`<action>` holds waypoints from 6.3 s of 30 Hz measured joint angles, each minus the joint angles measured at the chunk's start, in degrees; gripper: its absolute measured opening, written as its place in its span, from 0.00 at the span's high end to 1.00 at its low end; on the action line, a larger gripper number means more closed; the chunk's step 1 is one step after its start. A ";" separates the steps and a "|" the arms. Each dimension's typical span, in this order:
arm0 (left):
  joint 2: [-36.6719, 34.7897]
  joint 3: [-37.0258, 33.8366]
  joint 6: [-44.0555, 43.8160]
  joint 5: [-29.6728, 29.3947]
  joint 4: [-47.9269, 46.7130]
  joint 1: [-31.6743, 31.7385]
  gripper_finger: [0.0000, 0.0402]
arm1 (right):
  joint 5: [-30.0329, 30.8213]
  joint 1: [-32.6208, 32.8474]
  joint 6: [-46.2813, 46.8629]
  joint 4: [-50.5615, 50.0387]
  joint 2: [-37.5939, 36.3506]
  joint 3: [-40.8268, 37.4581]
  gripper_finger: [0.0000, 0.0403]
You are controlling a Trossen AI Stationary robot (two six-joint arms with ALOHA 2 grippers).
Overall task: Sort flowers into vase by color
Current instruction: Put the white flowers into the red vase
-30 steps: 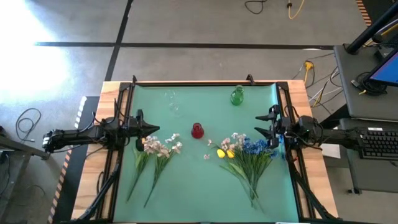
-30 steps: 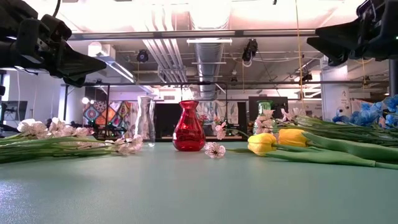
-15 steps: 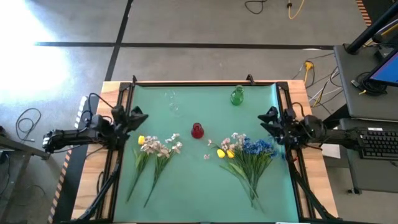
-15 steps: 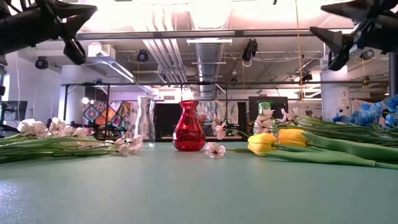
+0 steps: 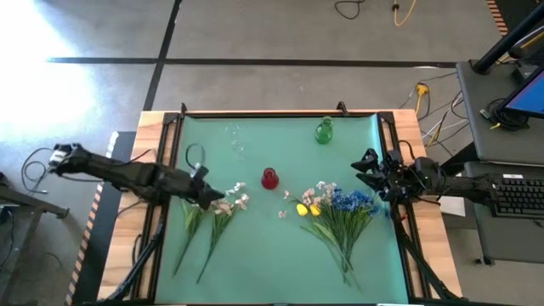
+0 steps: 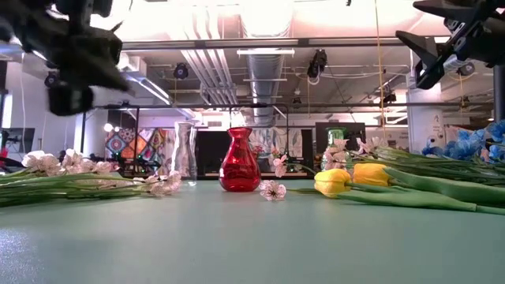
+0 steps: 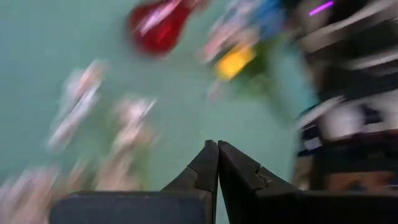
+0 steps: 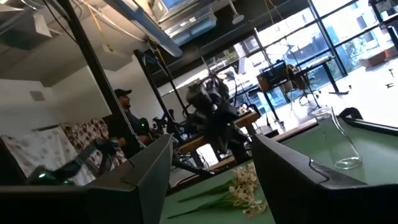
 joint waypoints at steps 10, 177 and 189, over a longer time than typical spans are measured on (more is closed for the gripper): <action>19.11 14.53 -10.56 0.56 -15.53 -11.55 1.00 | 0.02 0.00 1.06 -0.09 0.00 0.09 0.47; 38.52 7.31 66.73 -8.40 71.88 15.93 0.94 | 0.07 -0.01 1.37 -6.07 0.61 0.17 0.47; 37.84 7.31 63.47 -8.43 65.82 15.57 0.63 | 0.07 -0.01 1.38 -6.07 0.63 0.17 0.47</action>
